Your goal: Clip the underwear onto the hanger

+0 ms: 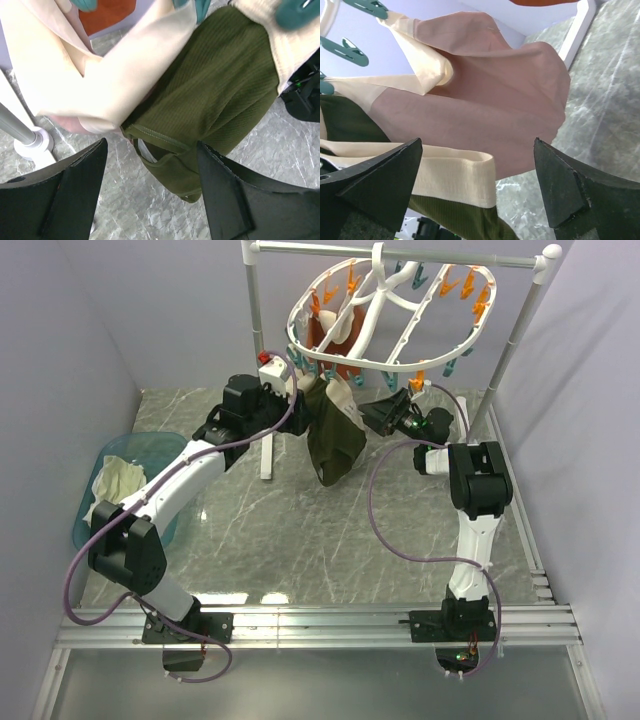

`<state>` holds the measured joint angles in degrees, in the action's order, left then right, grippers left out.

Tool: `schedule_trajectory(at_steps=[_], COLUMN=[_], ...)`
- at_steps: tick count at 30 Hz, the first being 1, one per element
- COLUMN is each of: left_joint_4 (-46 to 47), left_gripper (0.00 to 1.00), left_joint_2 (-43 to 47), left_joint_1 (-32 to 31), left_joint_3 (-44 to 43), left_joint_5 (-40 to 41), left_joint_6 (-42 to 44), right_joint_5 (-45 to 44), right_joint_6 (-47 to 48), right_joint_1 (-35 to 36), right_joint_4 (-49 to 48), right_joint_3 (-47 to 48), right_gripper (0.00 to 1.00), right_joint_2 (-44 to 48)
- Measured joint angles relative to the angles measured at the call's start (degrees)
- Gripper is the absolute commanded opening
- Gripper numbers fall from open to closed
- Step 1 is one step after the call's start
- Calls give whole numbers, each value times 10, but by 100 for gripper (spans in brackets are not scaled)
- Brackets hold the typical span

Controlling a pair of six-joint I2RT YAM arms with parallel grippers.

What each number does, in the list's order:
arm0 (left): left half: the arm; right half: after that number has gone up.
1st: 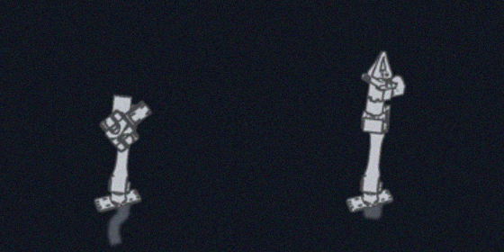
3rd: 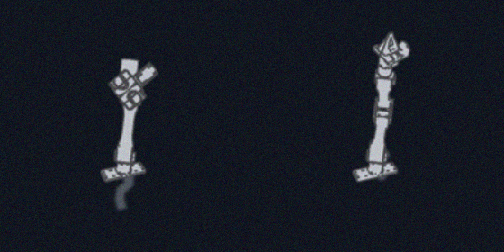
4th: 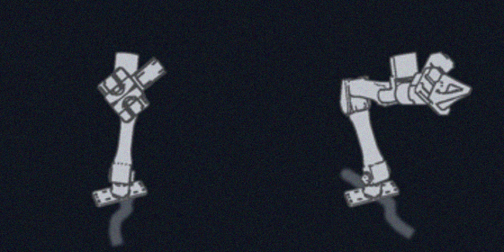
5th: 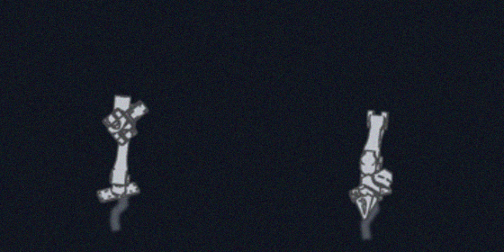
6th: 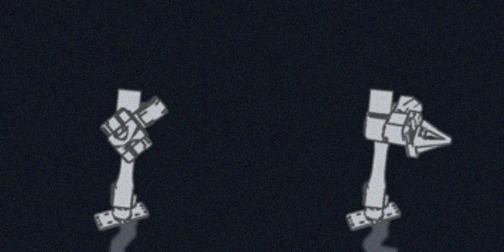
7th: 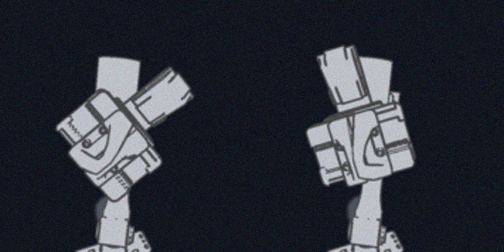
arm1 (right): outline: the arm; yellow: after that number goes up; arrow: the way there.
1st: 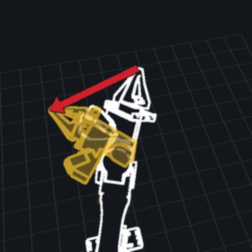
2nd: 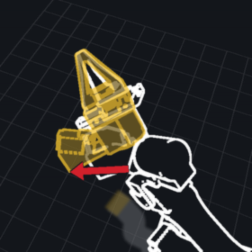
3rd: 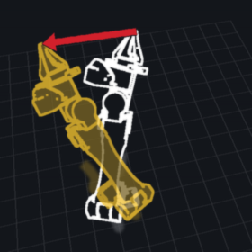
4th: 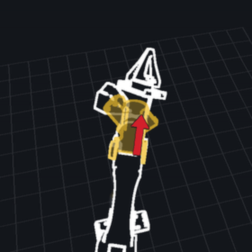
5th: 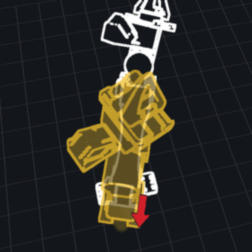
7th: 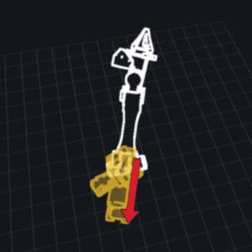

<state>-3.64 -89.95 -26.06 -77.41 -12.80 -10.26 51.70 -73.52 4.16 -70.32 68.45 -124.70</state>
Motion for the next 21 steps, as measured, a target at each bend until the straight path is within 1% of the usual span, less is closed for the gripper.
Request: schedule_trajectory(at_steps=[2, 3, 5, 6, 8, 9, 10, 11, 13, 14, 16, 17, 21], left_joint_4=[-1, -1, -2, -2, -3, -3, -3, -4, -4, -4, -5, -5, -5], left_gripper=[77, 77, 77, 77, 77, 77, 77, 76, 76, 76, 74, 73, 63], left_joint_2=[0, 0, 0, 0, 0, 0, 0, 0, 0, 0, 0, 1, 27], left_joint_1=[0, 0, 0, 0, 0, 0, 0, 0, 0, 0, 0, 0, 1], left_joint_3=[-4, -5, -5, -5, -5, -5, -5, -5, -5, -5, -5, -2, 36], left_joint_5=[0, 0, 0, 0, 0, 0, 0, 0, 0, 0, 0, -1, -11], left_joint_6=[0, 0, 0, 0, 0, 0, 0, -1, -1, -1, -2, -3, -11], right_joint_5=[2, 3, 7, 9, 13, 15, 17, 18, 20, 21, 25, 28, 37], right_joint_6=[-14, -23, -47, -58, -75, -81, -85, -90, -97, -100, -105, -106, -95], right_joint_1=[2, 3, 7, 9, 10, 10, 10, 10, 9, 8, 4, 0, -26], right_joint_4=[-12, -17, -25, -27, -31, -35, -37, -38, -38, -38, -38, -37, -35], right_joint_3=[0, -1, -3, -5, -10, -16, -22, -27, -40, -48, -64, -75, -120], right_gripper=[91, 83, 73, 62, 52, 44, 40, 31, 17, 7, 0, 0, 0], right_joint_2=[-3, -3, -3, -3, -3, -3, -3, -3, -2, 1, 10, 19, 75])
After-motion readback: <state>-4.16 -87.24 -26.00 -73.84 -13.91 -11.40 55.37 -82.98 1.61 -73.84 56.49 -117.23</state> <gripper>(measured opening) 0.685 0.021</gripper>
